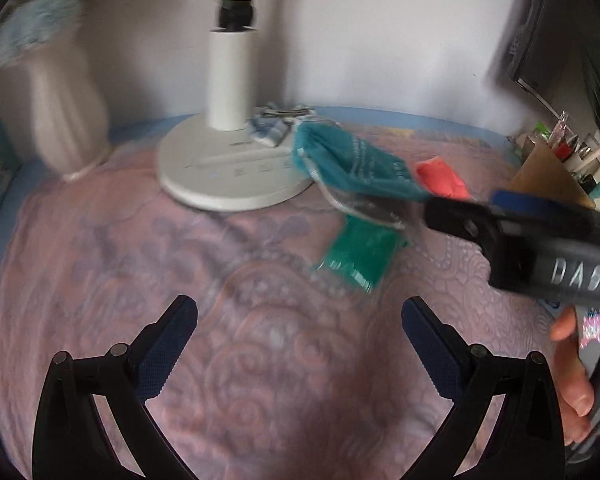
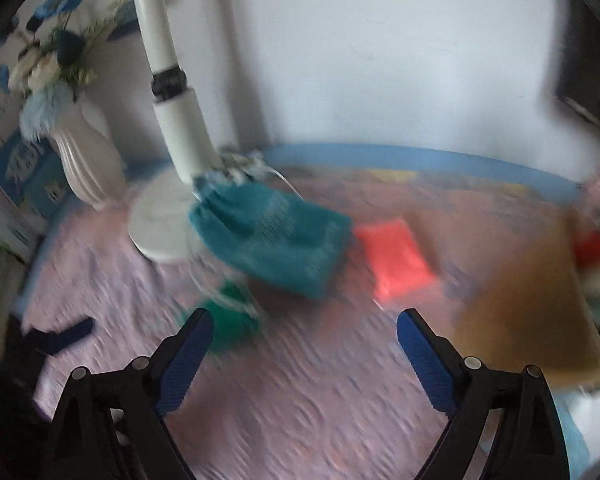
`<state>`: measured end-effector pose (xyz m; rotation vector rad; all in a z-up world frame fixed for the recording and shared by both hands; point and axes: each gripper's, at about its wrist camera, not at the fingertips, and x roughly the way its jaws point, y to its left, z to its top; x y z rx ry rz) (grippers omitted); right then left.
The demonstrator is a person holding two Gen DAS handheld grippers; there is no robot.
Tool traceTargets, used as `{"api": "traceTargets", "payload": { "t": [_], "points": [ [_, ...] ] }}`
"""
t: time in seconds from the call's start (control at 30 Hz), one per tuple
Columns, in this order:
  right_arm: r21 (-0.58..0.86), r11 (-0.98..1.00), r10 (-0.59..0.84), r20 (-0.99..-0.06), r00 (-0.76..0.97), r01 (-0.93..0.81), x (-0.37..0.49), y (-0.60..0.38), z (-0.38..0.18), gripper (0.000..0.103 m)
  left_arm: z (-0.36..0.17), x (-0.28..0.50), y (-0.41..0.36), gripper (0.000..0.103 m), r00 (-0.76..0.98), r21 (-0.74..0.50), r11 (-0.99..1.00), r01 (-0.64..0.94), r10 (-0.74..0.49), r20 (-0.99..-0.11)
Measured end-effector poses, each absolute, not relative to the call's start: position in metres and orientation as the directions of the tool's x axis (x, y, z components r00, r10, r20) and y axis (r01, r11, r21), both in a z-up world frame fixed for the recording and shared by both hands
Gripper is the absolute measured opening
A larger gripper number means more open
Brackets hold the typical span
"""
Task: Organize soft objects
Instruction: 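Grasp the green pack with the left gripper while the right grasps the teal pouch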
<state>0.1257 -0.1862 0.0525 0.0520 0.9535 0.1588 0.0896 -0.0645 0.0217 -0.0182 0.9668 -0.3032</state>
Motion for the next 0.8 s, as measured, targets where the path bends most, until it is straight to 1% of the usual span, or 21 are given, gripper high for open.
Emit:
{"api": "traceTargets", "payload": {
  "t": [0.13,0.23,0.33,0.4,0.47,0.5,0.53,0.6,0.63,0.67,0.7,0.73,0.8],
  "points": [
    [0.186,0.965,0.258,-0.799,0.543,-0.185,0.152,-0.181,0.051,0.093,0.017,0.106,-0.077,0.101,0.501,-0.177,0.938,0.298,-0.311,-0.808],
    [0.16,0.953,0.282,-0.778,0.561,-0.257,0.162,-0.182,0.048,0.094,0.011,0.109,-0.085,0.101,0.522,-0.139,0.936,0.323,-0.298,-0.799],
    [0.143,0.948,0.28,-0.8,0.531,-0.284,0.174,-0.179,0.035,0.095,-0.001,0.116,-0.084,0.101,0.49,-0.174,0.934,0.312,-0.316,-0.813],
    [0.105,0.946,0.26,-0.81,0.525,-0.307,0.18,-0.175,0.03,0.095,0.001,0.118,-0.085,0.101,0.5,-0.164,0.934,0.318,-0.312,-0.808],
    [0.045,0.95,0.215,-0.812,0.542,-0.309,0.191,-0.171,0.028,0.095,0.005,0.119,-0.089,0.095,0.516,-0.15,0.928,0.34,-0.317,-0.796],
    [0.026,0.952,0.197,-0.814,0.547,-0.305,0.199,-0.17,0.027,0.095,0.006,0.119,-0.092,0.087,0.52,-0.14,0.929,0.344,-0.312,-0.795],
    [0.027,0.952,0.197,-0.816,0.544,-0.305,0.203,-0.171,0.027,0.095,0.004,0.122,-0.094,0.077,0.514,-0.139,0.927,0.348,-0.313,-0.799],
    [0.062,0.95,0.221,-0.823,0.523,-0.305,0.216,-0.173,0.022,0.095,0.002,0.121,-0.099,0.07,0.517,-0.123,0.924,0.363,-0.309,-0.798],
    [0.082,0.949,0.234,-0.829,0.508,-0.304,0.222,-0.173,0.017,0.095,0.003,0.119,-0.101,0.054,0.517,-0.121,0.916,0.381,-0.32,-0.794],
    [0.087,0.95,0.236,-0.83,0.505,-0.301,0.224,-0.173,0.015,0.095,0.004,0.116,-0.103,0.046,0.515,-0.124,0.905,0.408,-0.34,-0.787],
    [0.087,0.951,0.236,-0.825,0.513,-0.297,0.226,-0.172,0.011,0.095,0.004,0.113,-0.105,0.042,0.519,-0.118,0.899,0.421,-0.346,-0.782],
    [0.088,0.951,0.24,-0.816,0.525,-0.297,0.225,-0.172,0.01,0.093,0.005,0.11,-0.106,0.039,0.524,-0.111,0.896,0.429,-0.347,-0.778],
    [0.102,0.952,0.252,-0.799,0.546,-0.29,0.22,-0.174,0.009,0.08,0.005,0.105,-0.107,0.037,0.527,-0.103,0.889,0.446,-0.354,-0.772]
  ]
}}
